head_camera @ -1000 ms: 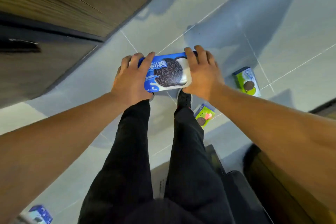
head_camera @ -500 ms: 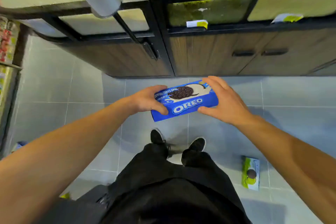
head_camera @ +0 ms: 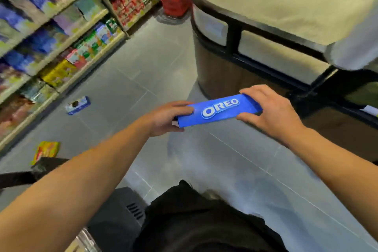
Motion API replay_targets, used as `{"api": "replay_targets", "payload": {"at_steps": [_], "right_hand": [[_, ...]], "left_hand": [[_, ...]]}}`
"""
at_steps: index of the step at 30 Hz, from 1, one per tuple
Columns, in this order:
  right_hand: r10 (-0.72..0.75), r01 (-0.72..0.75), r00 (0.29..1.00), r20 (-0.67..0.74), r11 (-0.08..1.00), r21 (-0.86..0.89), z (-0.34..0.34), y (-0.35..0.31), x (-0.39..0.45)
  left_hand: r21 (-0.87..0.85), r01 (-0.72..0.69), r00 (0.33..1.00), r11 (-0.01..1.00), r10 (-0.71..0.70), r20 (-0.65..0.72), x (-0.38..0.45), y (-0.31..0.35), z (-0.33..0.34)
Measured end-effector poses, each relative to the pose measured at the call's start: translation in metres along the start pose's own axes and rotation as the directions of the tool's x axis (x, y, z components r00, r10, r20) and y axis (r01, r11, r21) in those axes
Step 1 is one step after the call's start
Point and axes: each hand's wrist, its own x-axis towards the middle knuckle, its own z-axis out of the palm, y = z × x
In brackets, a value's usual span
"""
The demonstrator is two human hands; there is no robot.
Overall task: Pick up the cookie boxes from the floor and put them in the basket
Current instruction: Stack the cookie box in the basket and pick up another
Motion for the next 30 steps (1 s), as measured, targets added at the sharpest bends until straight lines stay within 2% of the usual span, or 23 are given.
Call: {"api": "replay_targets", "payload": {"at_steps": [2,3,5,7,10,12,15,18,22,27,30], "right_hand": [[-0.044,0.044,0.999,0.003,0.998,-0.039,0.022,-0.039,0.046],[-0.057,0.058,0.998,0.013,0.997,-0.056,0.033,-0.058,0.068],[-0.063,0.066,0.997,0.044,0.995,-0.073,0.052,-0.094,0.111],[-0.066,0.072,0.994,0.084,0.994,-0.077,0.067,-0.120,0.144],[-0.099,0.110,0.986,0.137,0.991,-0.076,0.082,-0.147,0.189],[-0.121,0.136,0.977,0.177,0.988,-0.078,0.094,-0.160,0.224],[-0.098,0.108,0.972,0.211,0.994,-0.034,0.117,-0.175,0.279],[-0.010,-0.033,0.986,0.169,0.968,0.249,0.145,-0.177,0.331],[0.090,-0.223,0.961,0.261,0.808,0.544,0.181,-0.177,0.411],[0.028,-0.209,0.958,0.286,0.751,0.627,0.195,-0.190,0.513],[0.046,-0.219,0.957,0.286,0.760,0.612,0.199,-0.193,0.572]], "left_hand": [[-0.084,-0.138,0.980,0.987,0.123,-0.155,-0.011,-0.003,-0.048],[-0.092,-0.227,0.949,0.970,0.199,-0.244,-0.015,-0.004,-0.071],[0.006,-0.371,0.851,0.929,0.343,-0.399,-0.025,-0.003,-0.117],[0.180,-0.447,0.763,0.876,0.478,-0.434,-0.033,-0.001,-0.153],[0.405,-0.429,0.688,0.808,0.583,-0.433,-0.035,0.001,-0.197],[0.434,-0.390,0.678,0.812,0.572,-0.462,-0.028,0.005,-0.228],[0.383,-0.335,0.689,0.861,0.501,-0.524,-0.010,0.008,-0.270],[0.258,-0.364,0.691,0.895,0.446,-0.570,0.016,0.017,-0.308],[0.185,-0.329,0.719,0.926,0.373,-0.586,0.054,0.051,-0.369],[0.146,-0.306,0.742,0.941,0.331,-0.583,0.085,0.107,-0.439],[0.134,-0.289,0.736,0.948,0.309,-0.602,0.112,0.136,-0.473]]}}
